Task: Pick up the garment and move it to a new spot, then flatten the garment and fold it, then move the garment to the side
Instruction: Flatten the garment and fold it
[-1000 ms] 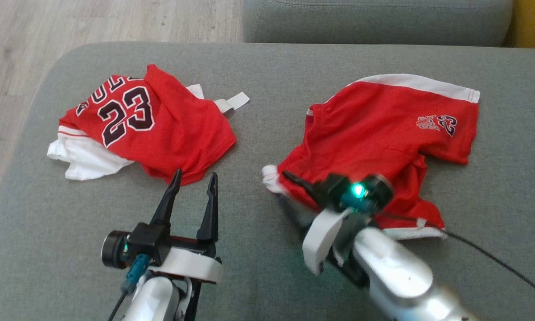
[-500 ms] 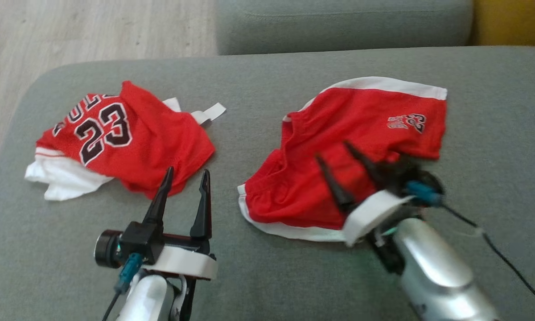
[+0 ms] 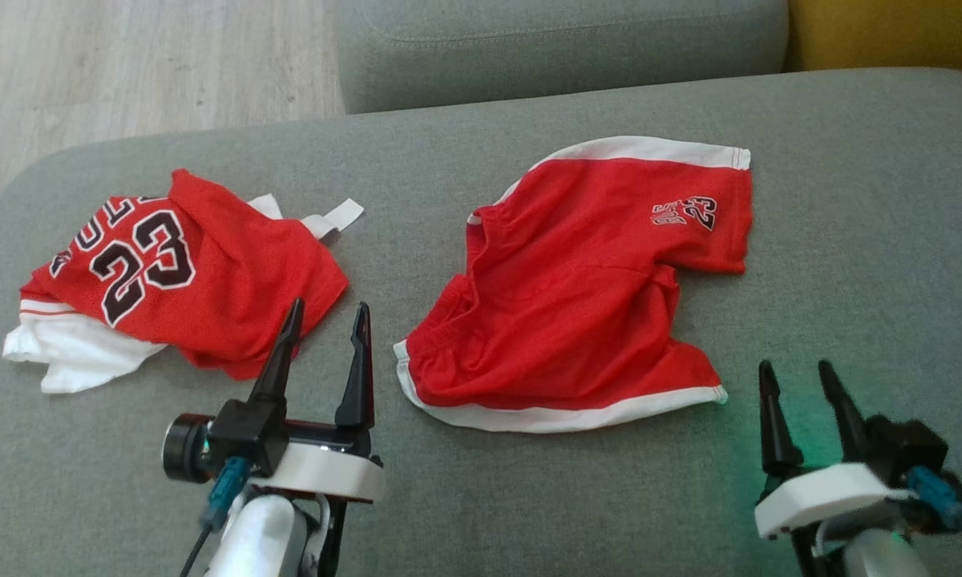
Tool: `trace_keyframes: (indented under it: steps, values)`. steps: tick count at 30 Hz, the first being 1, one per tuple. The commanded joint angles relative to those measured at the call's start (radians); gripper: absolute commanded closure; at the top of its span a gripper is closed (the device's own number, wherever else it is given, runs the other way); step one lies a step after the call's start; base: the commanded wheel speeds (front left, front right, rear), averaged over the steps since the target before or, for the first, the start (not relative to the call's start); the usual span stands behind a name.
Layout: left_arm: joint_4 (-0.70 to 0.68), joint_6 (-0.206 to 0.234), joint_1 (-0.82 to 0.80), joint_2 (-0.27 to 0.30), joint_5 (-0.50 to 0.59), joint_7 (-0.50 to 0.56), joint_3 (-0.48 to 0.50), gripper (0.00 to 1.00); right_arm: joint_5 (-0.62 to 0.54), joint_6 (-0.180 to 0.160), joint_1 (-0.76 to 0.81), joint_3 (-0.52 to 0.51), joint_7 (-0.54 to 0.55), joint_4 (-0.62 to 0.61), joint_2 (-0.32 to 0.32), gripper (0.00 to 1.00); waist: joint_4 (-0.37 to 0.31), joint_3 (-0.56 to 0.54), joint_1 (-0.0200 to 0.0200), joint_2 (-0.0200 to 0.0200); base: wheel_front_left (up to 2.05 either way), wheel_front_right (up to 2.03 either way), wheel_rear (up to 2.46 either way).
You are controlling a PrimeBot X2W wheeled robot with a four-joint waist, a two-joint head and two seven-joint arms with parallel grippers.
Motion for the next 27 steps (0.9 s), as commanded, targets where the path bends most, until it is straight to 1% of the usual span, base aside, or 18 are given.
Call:
trace_keyframes:
  steps: [1, 3, 7, 10, 14, 15, 20, 21, 22, 24, 27]
  values:
    - [-0.035, -0.003, -0.015, 0.000, 0.006, -0.010, 0.030, 0.00, 0.025, 0.007, -0.020, 0.035, -0.010, -0.042, 0.008, 0.00, -0.005, 0.007, 0.0001, -0.0001, 0.00, 0.00, 0.00]
    - [-0.034, -0.004, -0.018, 0.000, 0.007, -0.010, 0.029, 0.00, 0.055, 0.007, -0.017, 0.044, -0.010, -0.043, 0.008, 0.00, -0.007, 0.013, 0.0001, -0.0001, 0.00, 0.00, 0.00]
    - [-0.032, -0.008, -0.029, 0.000, 0.011, -0.010, 0.026, 0.00, 0.073, 0.007, -0.051, 0.082, 0.014, -0.037, 0.008, 0.00, -0.004, 0.030, 0.0001, -0.0001, 0.00, 0.00, 0.00]
    - [-0.027, -0.012, -0.041, 0.000, 0.012, -0.010, 0.019, 0.00, 0.098, 0.007, -0.102, 0.119, 0.093, 0.011, 0.008, 0.00, 0.013, 0.047, 0.0001, -0.0001, 0.00, 0.00, 0.00]
    - [-0.022, -0.013, -0.049, 0.000, 0.008, -0.010, 0.012, 0.00, 0.077, 0.007, -0.142, 0.138, 0.173, 0.091, 0.008, 0.00, 0.035, 0.060, 0.0001, -0.0001, 0.00, 0.00, 0.00]
    - [-0.022, -0.013, -0.049, 0.000, 0.008, -0.010, 0.012, 0.00, 0.077, 0.007, -0.142, 0.138, 0.173, 0.091, 0.008, 0.00, 0.035, 0.060, 0.0001, -0.0001, 0.00, 0.00, 0.00]
    - [-0.016, -0.010, -0.052, 0.000, 0.006, -0.010, 0.010, 0.00, 0.071, 0.007, -0.154, 0.170, 0.230, 0.173, 0.008, 0.00, 0.054, 0.064, 0.0001, -0.0001, 0.00, 0.00, 0.00]
    - [-0.016, -0.010, -0.052, 0.000, 0.006, -0.010, 0.012, 0.00, 0.075, 0.007, -0.155, 0.176, 0.231, 0.181, 0.008, 0.07, 0.056, 0.064, 0.0001, -0.0001, 0.00, 0.00, 0.00]
    - [-0.015, -0.010, -0.051, 0.000, 0.007, -0.010, 0.013, 0.00, 0.076, 0.007, -0.156, 0.178, 0.229, 0.187, 0.008, 1.00, 0.057, 0.062, 0.0001, -0.0001, 0.00, 0.00, 0.00]
    - [-0.014, -0.010, -0.048, 0.000, 0.008, -0.010, 0.017, 0.00, 0.067, 0.007, -0.160, 0.166, 0.216, 0.192, 0.008, 1.00, 0.056, 0.058, 0.0001, -0.0001, 0.00, 0.00, 0.00]
    - [-0.013, -0.009, -0.041, 0.000, 0.009, -0.010, 0.025, 0.00, 0.040, 0.007, -0.170, 0.120, 0.188, 0.187, 0.008, 1.00, 0.048, 0.050, 0.0001, -0.0001, 0.00, 0.00, 0.00]
